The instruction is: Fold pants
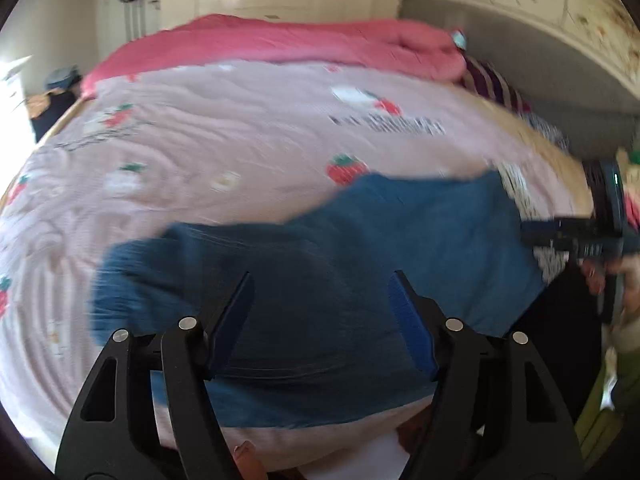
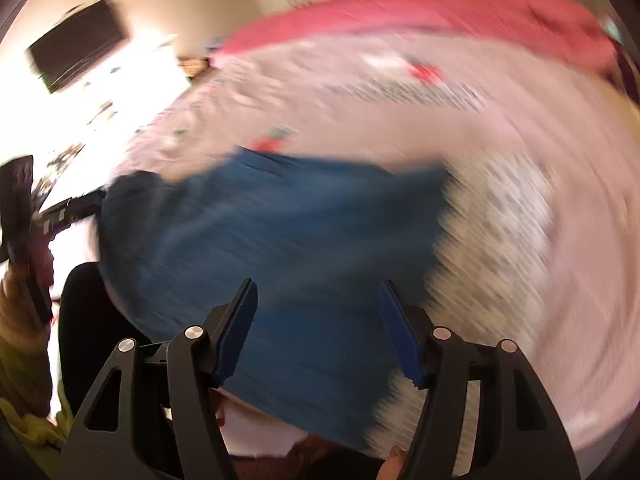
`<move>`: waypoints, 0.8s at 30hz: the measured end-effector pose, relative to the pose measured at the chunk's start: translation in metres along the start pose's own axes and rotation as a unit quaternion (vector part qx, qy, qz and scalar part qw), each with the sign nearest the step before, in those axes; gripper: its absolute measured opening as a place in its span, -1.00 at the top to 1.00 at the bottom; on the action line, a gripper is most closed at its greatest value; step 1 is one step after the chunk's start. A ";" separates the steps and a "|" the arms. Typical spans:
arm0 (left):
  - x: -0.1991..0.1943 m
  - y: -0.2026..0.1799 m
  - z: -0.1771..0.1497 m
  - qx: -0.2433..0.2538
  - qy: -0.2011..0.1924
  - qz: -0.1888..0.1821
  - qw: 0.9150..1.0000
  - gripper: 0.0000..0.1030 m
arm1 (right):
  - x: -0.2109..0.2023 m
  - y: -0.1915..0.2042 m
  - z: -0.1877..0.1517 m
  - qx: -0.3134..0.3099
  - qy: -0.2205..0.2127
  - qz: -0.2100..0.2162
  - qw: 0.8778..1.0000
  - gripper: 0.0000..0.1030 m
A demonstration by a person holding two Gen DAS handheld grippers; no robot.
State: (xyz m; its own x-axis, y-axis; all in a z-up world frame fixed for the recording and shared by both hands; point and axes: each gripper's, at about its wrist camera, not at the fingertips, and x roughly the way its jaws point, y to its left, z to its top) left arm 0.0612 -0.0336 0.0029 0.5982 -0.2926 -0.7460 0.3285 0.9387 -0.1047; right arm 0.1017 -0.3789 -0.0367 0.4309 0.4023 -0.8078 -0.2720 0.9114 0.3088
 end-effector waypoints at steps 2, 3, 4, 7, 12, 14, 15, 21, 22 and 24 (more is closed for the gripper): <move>0.017 -0.012 -0.009 0.012 0.025 -0.011 1.000 -0.38 | -0.004 -0.016 -0.011 0.020 0.009 0.005 1.000 -0.17; 0.027 -0.015 -0.016 0.015 0.038 0.004 0.999 -0.47 | -0.008 -0.018 -0.016 0.024 0.008 -0.004 1.000 -0.17; 0.034 -0.014 -0.023 0.017 0.049 0.017 0.999 -0.60 | -0.009 -0.019 -0.021 0.018 0.012 -0.013 1.000 -0.16; 0.050 -0.006 -0.041 0.014 0.070 0.027 0.997 -0.61 | -0.011 -0.009 -0.029 -0.012 0.019 -0.027 0.999 -0.20; 0.023 -0.015 -0.021 0.014 0.023 -0.029 0.999 -0.65 | -0.037 0.024 -0.002 -0.048 -0.039 0.024 0.998 -0.24; 0.017 -0.024 -0.011 0.022 0.007 -0.044 0.999 -0.70 | -0.035 0.049 0.019 -0.084 -0.049 0.049 0.994 -0.31; 0.018 -0.032 -0.003 0.037 -0.004 -0.040 0.998 -0.70 | -0.030 0.058 0.029 -0.097 -0.048 0.050 0.993 -0.31; 0.054 -0.037 -0.008 0.019 0.008 -0.069 0.997 -0.70 | 0.028 0.097 0.093 -0.133 -0.009 0.088 0.987 -0.31; 0.056 -0.034 -0.014 0.018 0.012 -0.069 0.997 -0.70 | 0.038 0.100 0.101 -0.135 -0.002 0.089 0.987 -0.31; 0.059 -0.034 -0.020 0.026 0.012 -0.059 0.998 -0.70 | 0.060 0.107 0.112 -0.141 0.018 0.082 0.986 -0.31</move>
State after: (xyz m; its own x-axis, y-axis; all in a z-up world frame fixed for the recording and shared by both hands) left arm 0.0706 -0.0789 -0.0502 0.5348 -0.3960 -0.7464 0.4346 0.8865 -0.1589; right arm 0.1952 -0.2479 0.0042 0.3316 0.5341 -0.7777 -0.5666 0.7719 0.2885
